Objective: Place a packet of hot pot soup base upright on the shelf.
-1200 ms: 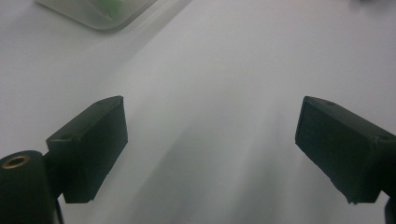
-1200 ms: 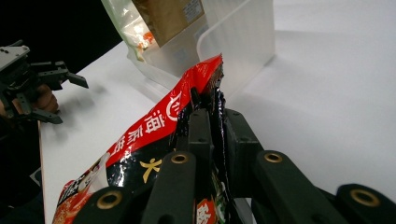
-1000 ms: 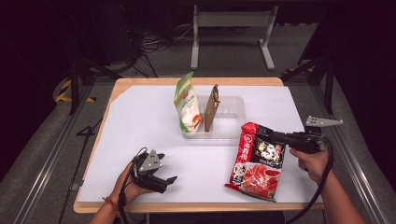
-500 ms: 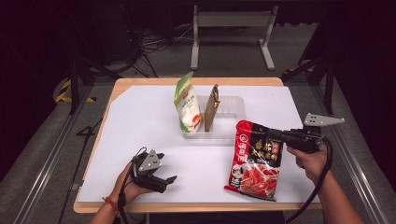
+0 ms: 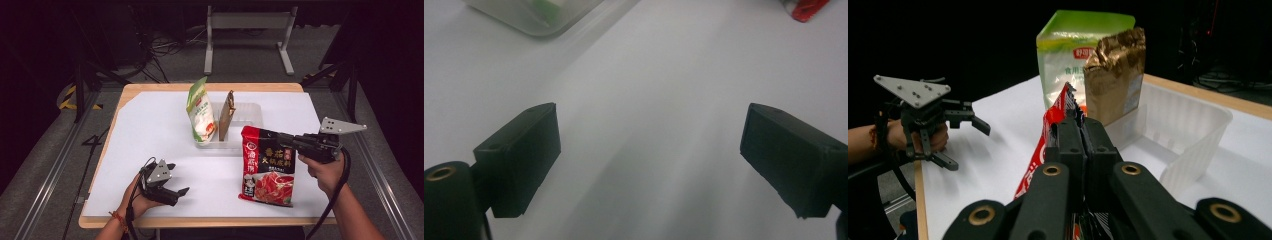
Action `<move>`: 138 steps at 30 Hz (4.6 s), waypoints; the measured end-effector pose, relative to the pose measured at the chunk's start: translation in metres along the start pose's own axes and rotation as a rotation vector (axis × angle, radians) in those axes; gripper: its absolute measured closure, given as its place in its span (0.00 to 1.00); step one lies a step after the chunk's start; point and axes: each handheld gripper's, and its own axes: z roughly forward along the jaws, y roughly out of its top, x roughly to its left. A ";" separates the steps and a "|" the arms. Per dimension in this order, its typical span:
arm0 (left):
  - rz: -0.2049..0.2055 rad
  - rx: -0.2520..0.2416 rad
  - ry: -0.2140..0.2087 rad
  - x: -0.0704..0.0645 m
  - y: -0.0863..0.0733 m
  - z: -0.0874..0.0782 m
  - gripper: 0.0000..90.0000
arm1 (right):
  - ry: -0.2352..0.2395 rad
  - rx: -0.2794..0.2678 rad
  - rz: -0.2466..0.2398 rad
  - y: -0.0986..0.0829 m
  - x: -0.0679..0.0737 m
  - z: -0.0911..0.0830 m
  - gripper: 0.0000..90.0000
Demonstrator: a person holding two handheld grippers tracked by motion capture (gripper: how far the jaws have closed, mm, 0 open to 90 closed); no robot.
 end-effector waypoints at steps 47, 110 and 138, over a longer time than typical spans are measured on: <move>-0.002 0.001 0.008 0.001 -0.001 -0.001 0.11 | -0.127 -0.132 -0.040 0.057 0.009 0.002 0.99; 0.011 -0.009 0.001 0.002 -0.003 -0.005 0.11 | -0.313 -0.123 0.031 0.077 -0.037 0.135 0.98; 0.006 -0.003 0.003 0.001 -0.003 -0.004 0.11 | -0.281 -0.072 -0.032 0.060 -0.025 0.119 0.96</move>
